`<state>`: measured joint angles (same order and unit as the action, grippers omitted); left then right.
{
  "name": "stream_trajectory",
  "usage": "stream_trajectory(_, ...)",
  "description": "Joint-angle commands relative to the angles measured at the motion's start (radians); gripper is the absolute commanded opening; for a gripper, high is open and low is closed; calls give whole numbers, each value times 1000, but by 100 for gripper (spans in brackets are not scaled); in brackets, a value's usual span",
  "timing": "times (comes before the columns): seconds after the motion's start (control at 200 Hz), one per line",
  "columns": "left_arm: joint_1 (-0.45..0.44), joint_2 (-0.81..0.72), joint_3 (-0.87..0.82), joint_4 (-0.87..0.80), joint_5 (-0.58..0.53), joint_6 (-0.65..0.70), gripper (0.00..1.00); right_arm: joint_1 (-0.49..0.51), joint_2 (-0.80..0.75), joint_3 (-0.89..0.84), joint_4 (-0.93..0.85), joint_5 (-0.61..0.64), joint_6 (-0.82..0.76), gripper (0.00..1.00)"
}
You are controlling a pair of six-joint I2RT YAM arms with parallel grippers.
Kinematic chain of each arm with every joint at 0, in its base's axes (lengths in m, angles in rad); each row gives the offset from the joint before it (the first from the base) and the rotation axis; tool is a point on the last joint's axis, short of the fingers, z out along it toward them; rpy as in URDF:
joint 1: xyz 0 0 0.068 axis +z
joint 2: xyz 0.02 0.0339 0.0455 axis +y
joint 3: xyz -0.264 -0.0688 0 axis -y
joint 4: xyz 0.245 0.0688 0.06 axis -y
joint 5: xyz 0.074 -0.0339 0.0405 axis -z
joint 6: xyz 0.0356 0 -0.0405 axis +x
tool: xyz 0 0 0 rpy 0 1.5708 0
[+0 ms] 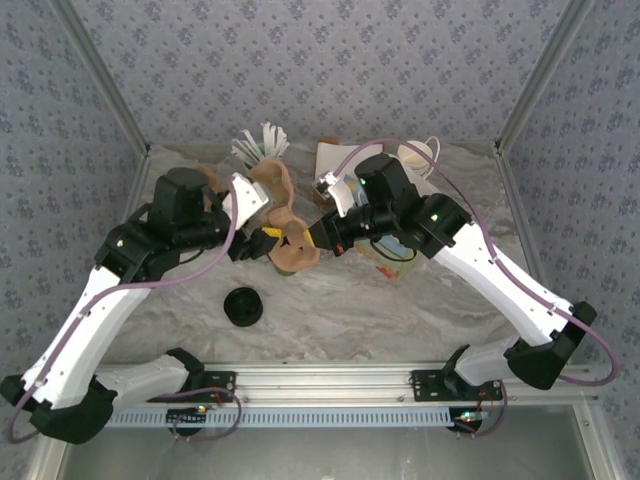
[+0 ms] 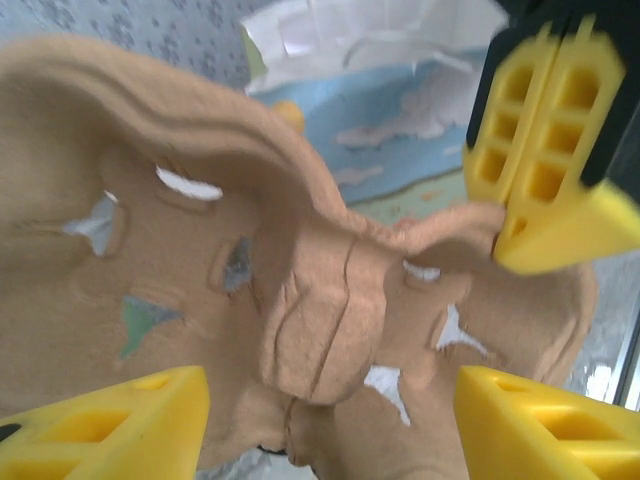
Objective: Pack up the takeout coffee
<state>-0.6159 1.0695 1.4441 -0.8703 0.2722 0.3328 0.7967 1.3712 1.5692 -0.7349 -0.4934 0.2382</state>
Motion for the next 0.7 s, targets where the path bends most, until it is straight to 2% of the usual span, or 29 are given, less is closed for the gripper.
stream_trajectory(0.0, -8, -6, 10, -46, 5, 66, 66, 6, 8, 40, -26, -31, -25, 7)
stream_trajectory(0.08, -18, -11, -12, -14, -3, 72, 66, 6, 12, 43, -33, -39, -27, 6)
stream_trajectory(0.36, -74, -32, -109, 128, -138, 127, 67, 8, 23, 48, -49, -75, -31, 6)
stream_trajectory(0.6, -75, -9, -111, 153, -155, 133, 66, 13, 38, 52, -75, -83, -41, 6)
stream_trajectory(0.695, -75, -11, -119, 165, -151, 135, 61, 13, 39, 56, -77, -80, -44, 5)
